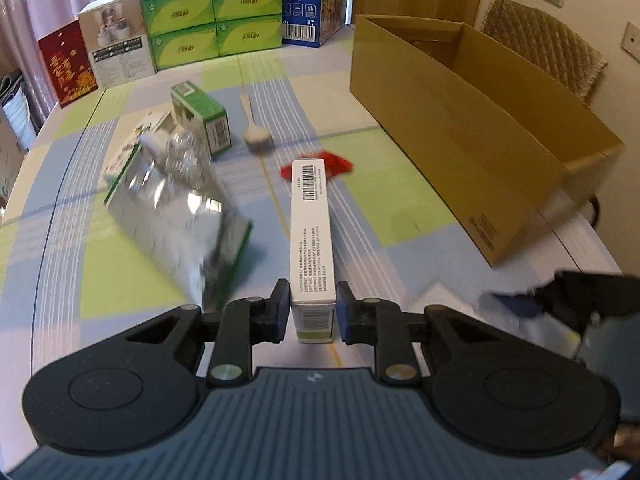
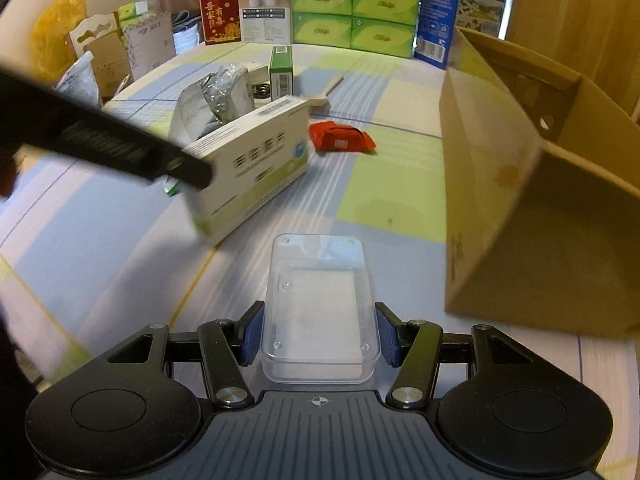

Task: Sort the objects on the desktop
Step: 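Carry the white box in the left tool and the tray in the right tool to the cardboard box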

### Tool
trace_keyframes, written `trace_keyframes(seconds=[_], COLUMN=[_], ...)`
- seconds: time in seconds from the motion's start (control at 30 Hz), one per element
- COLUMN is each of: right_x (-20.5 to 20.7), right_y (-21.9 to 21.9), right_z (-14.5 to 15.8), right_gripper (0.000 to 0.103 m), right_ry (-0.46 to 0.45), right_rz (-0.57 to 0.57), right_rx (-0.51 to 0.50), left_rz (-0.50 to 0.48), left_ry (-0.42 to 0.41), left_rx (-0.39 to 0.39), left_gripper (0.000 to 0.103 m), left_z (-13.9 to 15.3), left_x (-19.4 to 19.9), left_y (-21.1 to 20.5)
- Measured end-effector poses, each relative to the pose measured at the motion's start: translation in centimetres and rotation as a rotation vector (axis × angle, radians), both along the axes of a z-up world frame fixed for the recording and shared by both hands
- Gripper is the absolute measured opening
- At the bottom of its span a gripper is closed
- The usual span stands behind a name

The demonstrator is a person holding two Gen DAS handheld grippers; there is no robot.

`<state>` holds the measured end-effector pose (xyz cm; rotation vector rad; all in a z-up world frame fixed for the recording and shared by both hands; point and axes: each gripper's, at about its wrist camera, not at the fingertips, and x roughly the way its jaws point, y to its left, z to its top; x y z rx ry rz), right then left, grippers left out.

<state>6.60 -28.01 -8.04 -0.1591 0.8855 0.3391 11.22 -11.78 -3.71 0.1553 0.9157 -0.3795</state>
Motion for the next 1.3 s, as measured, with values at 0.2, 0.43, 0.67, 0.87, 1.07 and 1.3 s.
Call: trace_keyframes(seconds=[0.2,0.43,0.67,0.87,1.07,1.3], right_x=[-1.1,-0.5,-0.3,-0.2,-0.1,-0.6], right_y=[-0.2,-0.8,-1.8,-1.6,-1.3,-0.9], right_z=[-0.1,-1.0,-1.3,-1.2,-1.2,-0.7], right_gripper=[0.054,0.057,0.061,0.061,0.059,0.053], right_ry=[-0.001,0.005,0.01,0.013,0.015,0.006], right_rz=[-0.013,-0.018,-0.034,-0.029,-0.022,-0.018], right_rx=[-0.007,-0.016,0.02,0.019,0.016,0.017], left_rz=[-0.012,-0.046,-0.089,-0.105,-0.107,-0.083], left_ry=[0.014,0.02,0.041,0.077,0.115,0.133], left_rx=[0.006,0.034,0.083,0.121,0.134,0.091], left_gripper=[0.025,0.032,0.032,0.03,0.021,0.02], left_z=[0.2,-0.3,-1.7,-2.8,-3.3,-2.7], left_x=[-2.4,-0.6,1.3,2.9,3.4,1.8], left_y=[0.6,-0.1,-1.9,-2.9,-2.9,-1.7])
